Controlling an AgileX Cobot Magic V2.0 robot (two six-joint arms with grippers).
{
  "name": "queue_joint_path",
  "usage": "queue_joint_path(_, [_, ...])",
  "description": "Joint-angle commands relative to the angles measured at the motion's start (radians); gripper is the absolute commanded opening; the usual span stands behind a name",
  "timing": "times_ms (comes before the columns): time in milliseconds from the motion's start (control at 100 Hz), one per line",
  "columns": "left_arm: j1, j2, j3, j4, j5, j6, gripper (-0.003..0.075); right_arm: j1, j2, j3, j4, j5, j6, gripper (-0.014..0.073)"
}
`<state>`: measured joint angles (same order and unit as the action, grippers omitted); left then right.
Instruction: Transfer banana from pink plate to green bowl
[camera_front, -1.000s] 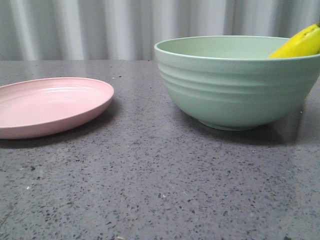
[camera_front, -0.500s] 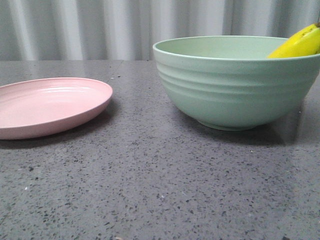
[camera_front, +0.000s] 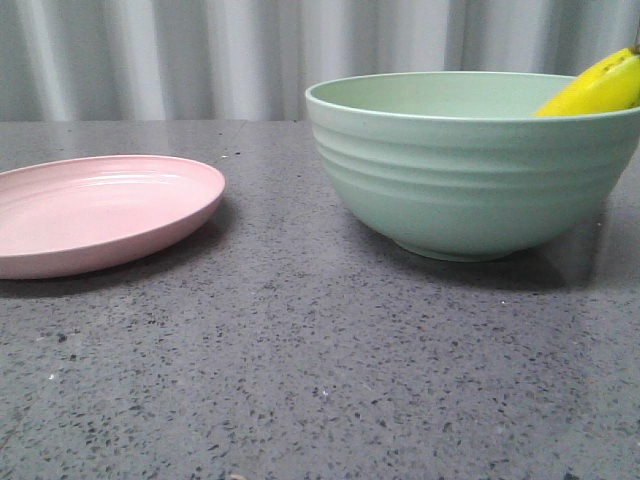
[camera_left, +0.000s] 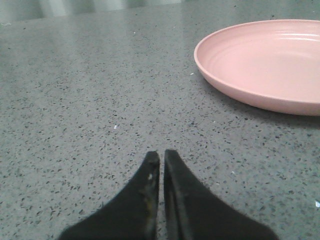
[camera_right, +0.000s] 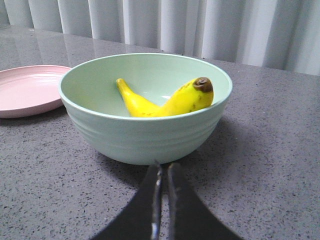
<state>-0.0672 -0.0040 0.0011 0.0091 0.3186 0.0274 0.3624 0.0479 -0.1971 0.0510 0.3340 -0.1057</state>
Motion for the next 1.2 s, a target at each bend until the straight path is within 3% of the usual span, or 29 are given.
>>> queue_joint_path(0, [0.004, -0.029, 0.010, 0.000, -0.061, -0.011, -0.0020, -0.005, 0.010, -0.026, -0.009, -0.078, -0.007, -0.0064])
queue_joint_path(190, [0.004, -0.029, 0.010, 0.000, -0.061, -0.011, -0.0020, -0.074, 0.008, 0.034, -0.009, -0.129, -0.007, -0.0064])
queue_joint_path(420, [0.004, -0.029, 0.010, 0.000, -0.061, -0.011, -0.0020, -0.312, 0.008, 0.232, -0.009, -0.525, 0.056, -0.0064])
queue_joint_path(610, [0.004, -0.029, 0.010, 0.000, -0.061, -0.011, -0.0020, -0.422, -0.015, 0.226, -0.051, -0.452, 0.069, -0.0064])
queue_joint_path(920, [0.004, -0.029, 0.010, 0.000, -0.067, -0.011, -0.0020, -0.474, -0.081, 0.228, -0.051, -0.074, 0.069, -0.0064])
queue_joint_path(1190, [0.004, -0.029, 0.010, 0.000, -0.067, -0.011, -0.0020, -0.474, -0.081, 0.228, -0.057, -0.035, 0.063, -0.0064])
